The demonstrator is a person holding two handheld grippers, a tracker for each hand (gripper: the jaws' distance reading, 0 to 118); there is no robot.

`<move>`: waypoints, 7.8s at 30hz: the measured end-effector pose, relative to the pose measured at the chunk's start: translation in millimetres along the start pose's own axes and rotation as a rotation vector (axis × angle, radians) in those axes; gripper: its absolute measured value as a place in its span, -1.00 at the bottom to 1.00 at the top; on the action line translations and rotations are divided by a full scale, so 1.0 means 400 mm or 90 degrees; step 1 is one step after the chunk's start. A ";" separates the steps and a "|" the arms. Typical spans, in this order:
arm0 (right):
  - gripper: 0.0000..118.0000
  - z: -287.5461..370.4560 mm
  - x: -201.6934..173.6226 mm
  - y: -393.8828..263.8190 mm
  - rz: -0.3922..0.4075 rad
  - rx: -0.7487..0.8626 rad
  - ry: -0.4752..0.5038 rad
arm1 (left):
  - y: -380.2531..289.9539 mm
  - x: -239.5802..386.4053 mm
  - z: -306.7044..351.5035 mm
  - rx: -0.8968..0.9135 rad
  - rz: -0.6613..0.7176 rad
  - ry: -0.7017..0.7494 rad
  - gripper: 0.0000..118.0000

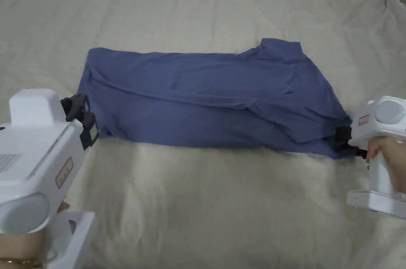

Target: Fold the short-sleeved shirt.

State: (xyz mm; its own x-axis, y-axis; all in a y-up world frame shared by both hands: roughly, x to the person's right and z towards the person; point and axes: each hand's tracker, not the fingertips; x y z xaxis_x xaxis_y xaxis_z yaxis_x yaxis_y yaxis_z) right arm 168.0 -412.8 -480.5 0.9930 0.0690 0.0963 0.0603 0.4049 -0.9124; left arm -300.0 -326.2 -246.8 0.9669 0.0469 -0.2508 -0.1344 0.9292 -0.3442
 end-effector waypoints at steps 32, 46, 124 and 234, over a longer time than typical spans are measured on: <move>-0.88 0.053 0.019 -0.013 -0.012 0.041 0.051 | 0.001 -0.175 -0.452 -0.517 0.036 0.078 -1.00; -0.88 0.338 0.156 -0.059 -0.012 0.096 0.123 | 0.159 -0.285 -0.213 -0.417 0.047 0.009 -1.00; 0.78 0.000 -0.225 0.214 0.130 0.022 0.042 | 0.063 -0.069 0.001 0.042 0.048 0.008 -1.00; -0.31 0.641 0.018 -0.460 0.044 0.652 0.150 | 0.077 -0.039 0.250 0.129 -0.089 -0.004 -0.98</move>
State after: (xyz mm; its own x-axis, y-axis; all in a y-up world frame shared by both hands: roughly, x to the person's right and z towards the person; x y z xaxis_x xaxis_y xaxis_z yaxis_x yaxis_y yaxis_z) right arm 137.9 -253.1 -209.8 0.9923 -0.0130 -0.1229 -0.0032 0.9914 -0.1308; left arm -297.4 -261.5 -163.0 0.9745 -0.0849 -0.2075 0.0460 0.9815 -0.1856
